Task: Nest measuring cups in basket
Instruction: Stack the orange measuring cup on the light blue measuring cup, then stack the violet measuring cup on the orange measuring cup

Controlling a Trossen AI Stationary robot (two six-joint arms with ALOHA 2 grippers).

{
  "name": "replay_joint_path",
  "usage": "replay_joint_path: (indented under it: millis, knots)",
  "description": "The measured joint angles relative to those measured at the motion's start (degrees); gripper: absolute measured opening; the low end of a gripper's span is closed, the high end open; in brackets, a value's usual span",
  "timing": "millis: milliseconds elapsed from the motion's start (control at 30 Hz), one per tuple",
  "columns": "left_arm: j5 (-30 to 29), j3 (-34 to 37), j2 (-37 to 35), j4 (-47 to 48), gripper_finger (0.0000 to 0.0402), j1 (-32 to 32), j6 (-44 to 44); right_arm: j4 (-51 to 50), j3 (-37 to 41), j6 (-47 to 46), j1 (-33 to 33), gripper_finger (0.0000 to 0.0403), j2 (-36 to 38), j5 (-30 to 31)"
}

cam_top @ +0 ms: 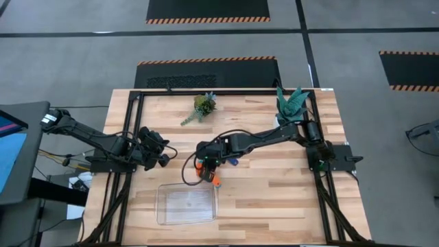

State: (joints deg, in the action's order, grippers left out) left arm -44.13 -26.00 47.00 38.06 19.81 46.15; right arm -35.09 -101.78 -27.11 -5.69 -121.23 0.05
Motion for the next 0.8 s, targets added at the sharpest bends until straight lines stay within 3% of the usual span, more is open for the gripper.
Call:
replay_joint_path:
  millis: [400, 633, 800]
  knots:
    - [0.13, 0.0, 0.0, 0.02, 0.0, 0.0, 0.15, -1.46, 0.0, 2.45, 0.39, 0.0145, 0.04, 3.63]
    - [0.23, 0.0, 0.0, 0.11, 0.0, 0.0, 0.13, -8.69, 0.04, 8.51, 3.15, 0.0147, 0.77, 5.41]
    - [0.23, 0.0, 0.0, 0.35, 0.0, 0.0, -0.17, -19.33, 0.07, 11.07, 5.67, 0.0134, 0.73, 10.93]
